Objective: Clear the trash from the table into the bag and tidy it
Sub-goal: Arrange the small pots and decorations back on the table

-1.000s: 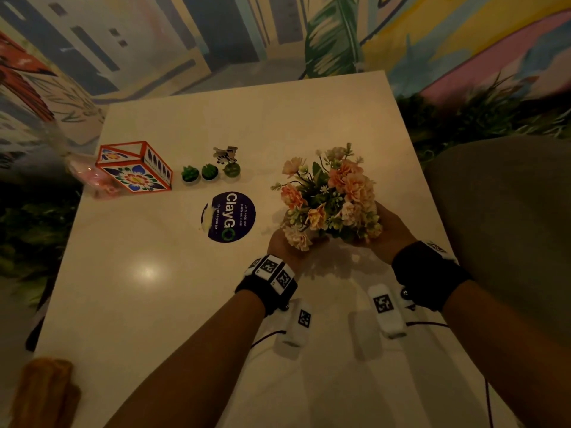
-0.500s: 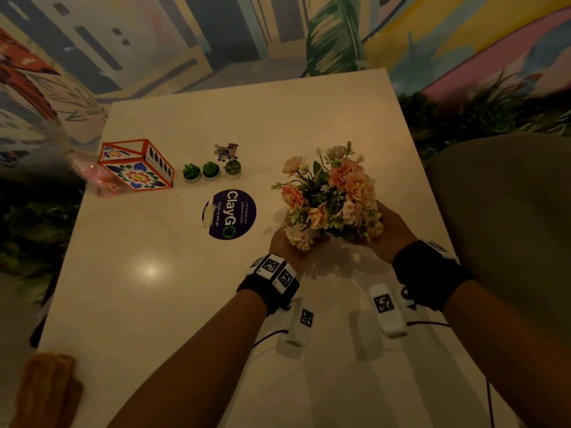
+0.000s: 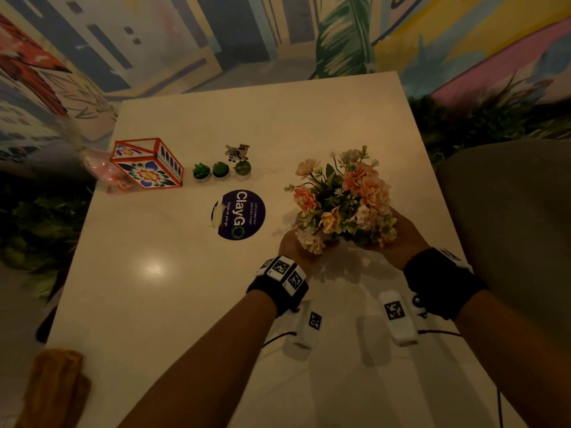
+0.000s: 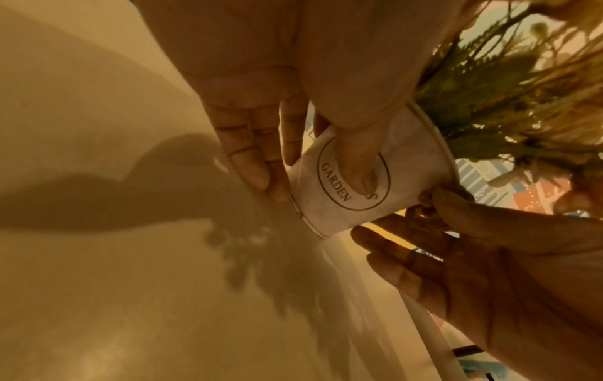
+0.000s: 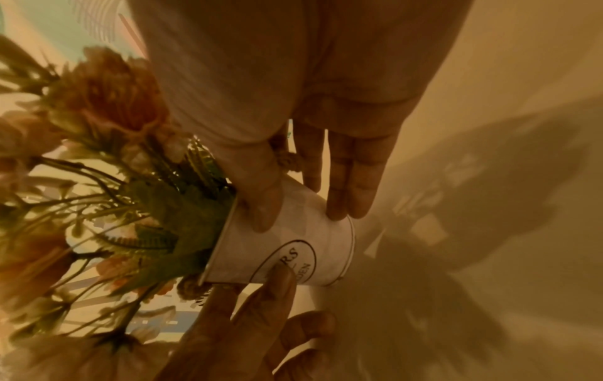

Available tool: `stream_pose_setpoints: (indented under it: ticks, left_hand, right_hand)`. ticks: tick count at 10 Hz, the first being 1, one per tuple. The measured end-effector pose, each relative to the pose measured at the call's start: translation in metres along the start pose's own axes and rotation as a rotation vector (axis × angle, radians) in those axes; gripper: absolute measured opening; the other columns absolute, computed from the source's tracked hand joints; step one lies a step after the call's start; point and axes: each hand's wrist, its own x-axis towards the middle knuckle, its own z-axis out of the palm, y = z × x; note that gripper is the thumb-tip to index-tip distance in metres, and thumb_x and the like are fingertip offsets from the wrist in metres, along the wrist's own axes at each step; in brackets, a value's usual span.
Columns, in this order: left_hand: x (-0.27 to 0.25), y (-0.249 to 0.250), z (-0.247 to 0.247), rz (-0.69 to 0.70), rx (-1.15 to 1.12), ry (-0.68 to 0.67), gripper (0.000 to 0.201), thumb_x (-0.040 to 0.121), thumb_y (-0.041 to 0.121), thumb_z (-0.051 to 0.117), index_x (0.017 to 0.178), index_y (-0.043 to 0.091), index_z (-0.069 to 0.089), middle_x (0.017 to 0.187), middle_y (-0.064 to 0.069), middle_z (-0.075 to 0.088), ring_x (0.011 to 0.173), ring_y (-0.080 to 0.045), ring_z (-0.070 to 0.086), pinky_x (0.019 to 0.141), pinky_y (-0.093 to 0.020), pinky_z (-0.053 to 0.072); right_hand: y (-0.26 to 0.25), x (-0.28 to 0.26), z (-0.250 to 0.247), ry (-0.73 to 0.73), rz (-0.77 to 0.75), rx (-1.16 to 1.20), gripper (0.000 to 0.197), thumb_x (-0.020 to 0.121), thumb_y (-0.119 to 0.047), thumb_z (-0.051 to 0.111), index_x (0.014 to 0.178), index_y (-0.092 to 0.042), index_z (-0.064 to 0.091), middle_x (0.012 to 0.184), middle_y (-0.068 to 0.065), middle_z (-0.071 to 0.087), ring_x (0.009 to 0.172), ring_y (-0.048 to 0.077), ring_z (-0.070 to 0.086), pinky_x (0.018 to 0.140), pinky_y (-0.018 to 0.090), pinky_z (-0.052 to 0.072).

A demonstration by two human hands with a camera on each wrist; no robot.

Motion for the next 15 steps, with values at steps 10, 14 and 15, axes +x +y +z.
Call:
stream_pose_setpoints:
  ticks: [10,14,15]
  left_hand:
    - [0.067,-0.021,-0.2,0.272,0.481,0.351,0.032,0.083,0.016,0.066,0.115,0.017,0.06,0.11,-0.002,0.062,0.099,-0.018,0.058,0.088,-0.026,0.044]
    - [0.137,0.011,-0.227,0.307,0.826,0.102,0.068,0.083,0.005,0.064,0.143,0.021,0.036,0.15,-0.003,0.032,0.131,-0.024,0.041,0.107,-0.031,0.035]
    - [0.145,0.011,-0.228,0.321,0.815,0.085,0.063,0.084,0.007,0.062,0.14,0.022,0.04,0.146,-0.003,0.039,0.129,-0.024,0.044,0.105,-0.032,0.036]
  right_hand:
    - [-0.023,0.022,0.193,-0.092,0.016,-0.327,0.049,0.079,-0.015,0.071,0.122,-0.025,0.049,0.118,-0.005,0.058,0.084,0.015,0.064,0.075,0.03,0.056]
    - [-0.042,0.143,0.225,0.172,0.149,-0.351,0.078,0.078,-0.015,0.073,0.142,-0.022,0.029,0.145,0.005,0.04,0.128,0.026,0.045,0.1,0.033,0.041]
    - [-0.043,0.155,0.229,0.166,0.149,-0.388,0.075,0.076,-0.015,0.074,0.14,-0.022,0.035,0.142,0.004,0.044,0.126,0.025,0.046,0.1,0.032,0.04]
